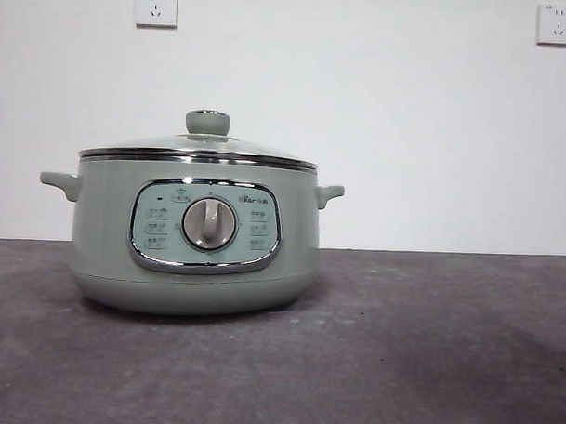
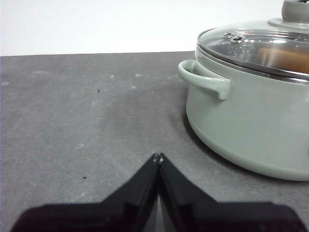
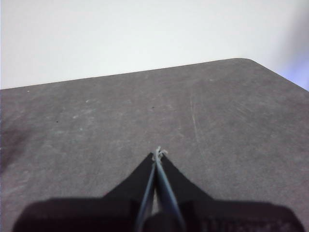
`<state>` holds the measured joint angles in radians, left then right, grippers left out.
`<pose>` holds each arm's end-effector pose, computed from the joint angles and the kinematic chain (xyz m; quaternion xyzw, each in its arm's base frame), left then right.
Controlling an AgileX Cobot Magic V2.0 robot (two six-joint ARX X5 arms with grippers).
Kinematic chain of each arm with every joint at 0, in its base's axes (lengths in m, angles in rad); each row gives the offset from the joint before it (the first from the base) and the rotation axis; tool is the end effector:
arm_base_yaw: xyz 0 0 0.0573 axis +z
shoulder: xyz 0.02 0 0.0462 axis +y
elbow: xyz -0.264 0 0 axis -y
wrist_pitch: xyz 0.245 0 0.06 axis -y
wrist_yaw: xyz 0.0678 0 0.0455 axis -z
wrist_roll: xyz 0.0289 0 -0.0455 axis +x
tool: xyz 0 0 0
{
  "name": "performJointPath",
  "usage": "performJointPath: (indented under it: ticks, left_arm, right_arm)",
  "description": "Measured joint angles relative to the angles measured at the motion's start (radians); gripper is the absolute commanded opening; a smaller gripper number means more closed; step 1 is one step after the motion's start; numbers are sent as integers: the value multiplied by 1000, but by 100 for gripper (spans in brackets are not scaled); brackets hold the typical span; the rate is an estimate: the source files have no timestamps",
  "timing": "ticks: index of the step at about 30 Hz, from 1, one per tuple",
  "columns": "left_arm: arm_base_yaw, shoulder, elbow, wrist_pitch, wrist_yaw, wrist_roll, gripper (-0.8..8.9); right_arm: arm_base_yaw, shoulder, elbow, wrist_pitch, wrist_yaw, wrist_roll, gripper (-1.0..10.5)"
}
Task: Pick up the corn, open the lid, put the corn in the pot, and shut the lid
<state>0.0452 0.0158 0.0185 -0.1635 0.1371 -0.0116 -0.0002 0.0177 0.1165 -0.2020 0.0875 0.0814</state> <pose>0.0961 0.0004 0.1529 -0.0131 0.0802 -0.0453 0.9957 0.0900 -0.0025 0.1821 0.0383 0.0497 -0.0458 0.9970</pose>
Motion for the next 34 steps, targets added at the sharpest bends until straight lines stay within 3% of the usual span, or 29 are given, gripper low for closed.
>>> performJointPath:
  ticks: [14,34]
  left_arm:
    - [0,12,0,0,0,0,-3]
    - [0,17,0,0,0,0,-3]
  right_arm:
    - [0,-8,-89,6,-55,-3,1]
    - [0,-8,-89,6,-55,-3,1]
